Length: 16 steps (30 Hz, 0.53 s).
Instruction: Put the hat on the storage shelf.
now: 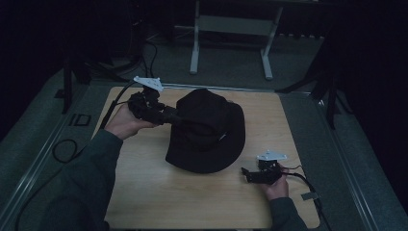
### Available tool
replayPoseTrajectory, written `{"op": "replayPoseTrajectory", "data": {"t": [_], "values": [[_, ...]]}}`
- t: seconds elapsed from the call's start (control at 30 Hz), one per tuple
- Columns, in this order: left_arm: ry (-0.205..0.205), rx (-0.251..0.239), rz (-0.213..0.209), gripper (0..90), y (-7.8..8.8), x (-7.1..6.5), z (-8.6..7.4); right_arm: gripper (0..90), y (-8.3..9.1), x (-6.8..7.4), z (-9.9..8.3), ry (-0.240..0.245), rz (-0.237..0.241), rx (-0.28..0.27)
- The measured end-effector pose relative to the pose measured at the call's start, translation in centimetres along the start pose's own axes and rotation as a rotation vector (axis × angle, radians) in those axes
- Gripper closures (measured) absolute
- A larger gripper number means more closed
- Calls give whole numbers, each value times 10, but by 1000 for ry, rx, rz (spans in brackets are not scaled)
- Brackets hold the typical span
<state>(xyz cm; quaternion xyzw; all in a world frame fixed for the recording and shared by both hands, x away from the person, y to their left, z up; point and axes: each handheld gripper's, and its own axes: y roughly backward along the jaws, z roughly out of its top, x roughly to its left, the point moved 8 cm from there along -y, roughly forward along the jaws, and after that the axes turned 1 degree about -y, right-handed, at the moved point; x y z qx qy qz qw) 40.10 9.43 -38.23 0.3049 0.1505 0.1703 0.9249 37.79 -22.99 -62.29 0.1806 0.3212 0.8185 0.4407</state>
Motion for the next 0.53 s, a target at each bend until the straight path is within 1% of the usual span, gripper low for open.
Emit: {"op": "replayPoseTrajectory", "data": {"t": [0.07,0.17,0.27,0.37,0.43,0.53], "values": [[12,-38,-5,494,5,1,2,133,0,0,0,0,0,0],[31,-75,16,429,14,5,2,133,0,0,0,0,0,0],[52,-92,42,401,22,11,0,133,0,0,0,1,0,0],[66,-107,61,393,28,15,-3,133,0,0,0,0,0,0],[77,-115,82,391,31,19,-5,133,0,0,0,0,0,0],[105,-131,150,392,36,27,-12,133,0,0,0,0,0,-1]]}}
